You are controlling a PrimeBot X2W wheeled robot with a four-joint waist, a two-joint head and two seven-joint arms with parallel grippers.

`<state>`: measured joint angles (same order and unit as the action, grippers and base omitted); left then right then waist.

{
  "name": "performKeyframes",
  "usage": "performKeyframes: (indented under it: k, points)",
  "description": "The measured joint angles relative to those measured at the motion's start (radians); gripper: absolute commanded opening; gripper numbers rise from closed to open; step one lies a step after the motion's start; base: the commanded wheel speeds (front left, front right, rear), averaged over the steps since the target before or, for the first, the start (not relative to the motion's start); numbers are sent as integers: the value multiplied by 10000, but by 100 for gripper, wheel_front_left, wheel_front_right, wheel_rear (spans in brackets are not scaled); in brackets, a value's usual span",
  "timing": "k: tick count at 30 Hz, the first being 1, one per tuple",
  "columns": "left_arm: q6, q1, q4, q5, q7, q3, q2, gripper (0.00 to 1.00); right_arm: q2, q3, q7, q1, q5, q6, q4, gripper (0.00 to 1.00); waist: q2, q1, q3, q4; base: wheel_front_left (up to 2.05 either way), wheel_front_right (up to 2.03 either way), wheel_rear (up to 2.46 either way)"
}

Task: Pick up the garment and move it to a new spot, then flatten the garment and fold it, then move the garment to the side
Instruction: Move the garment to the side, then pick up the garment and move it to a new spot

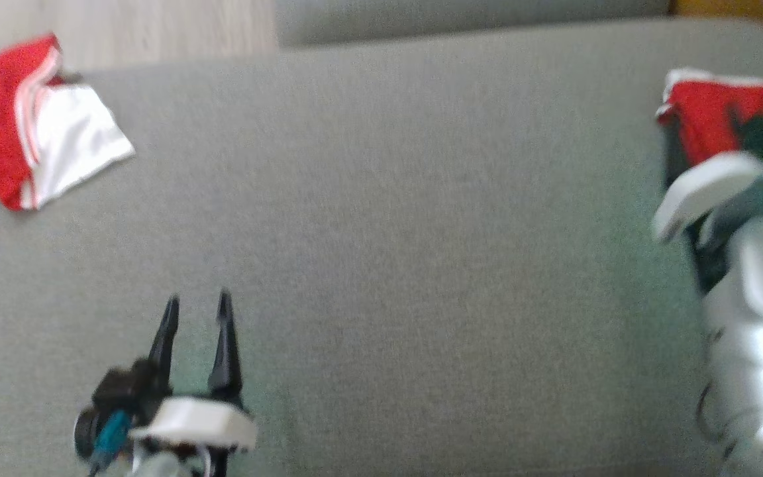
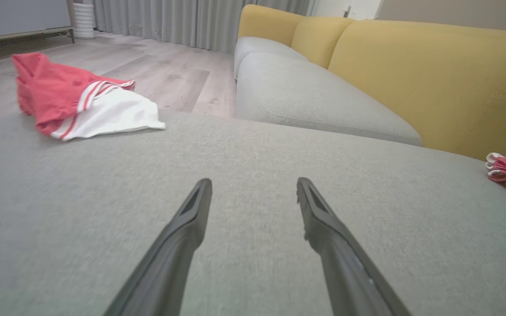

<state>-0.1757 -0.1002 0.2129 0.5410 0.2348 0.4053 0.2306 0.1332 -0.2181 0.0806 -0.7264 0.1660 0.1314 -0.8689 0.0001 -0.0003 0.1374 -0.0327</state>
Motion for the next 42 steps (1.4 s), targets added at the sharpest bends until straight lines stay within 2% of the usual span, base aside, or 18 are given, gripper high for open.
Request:
performKeyframes:
  k: [6,11,17,23,30,42]
  points:
    - [-92,1224,481,334,56,-364,-12,100,-575,991,742,1991,-1116,0,502,100,0,-2,-1435,163,0,0,0]
    - [-90,1670,591,403,104,-523,-10,100,-692,1544,1097,3681,-1680,0,1551,100,0,-1,-2213,398,0,0,0]
    - [-92,2306,585,401,132,-518,-15,100,-803,2115,1335,5821,-2405,0,3432,100,0,0,-2694,700,0,0,0]
    - [-98,2605,431,401,128,-451,-82,100,-876,2249,1398,7752,-2869,0,4982,100,0,2,-2821,827,0,0,0]
    - [-94,2649,364,401,-59,-215,-86,100,-882,2405,1208,8604,-3191,0,6021,100,0,3,-2787,758,0,0,0]
    - [-102,2643,301,399,-194,-138,-82,100,-884,2416,1007,8807,-3225,0,6291,100,0,3,-2757,750,0,0,0]
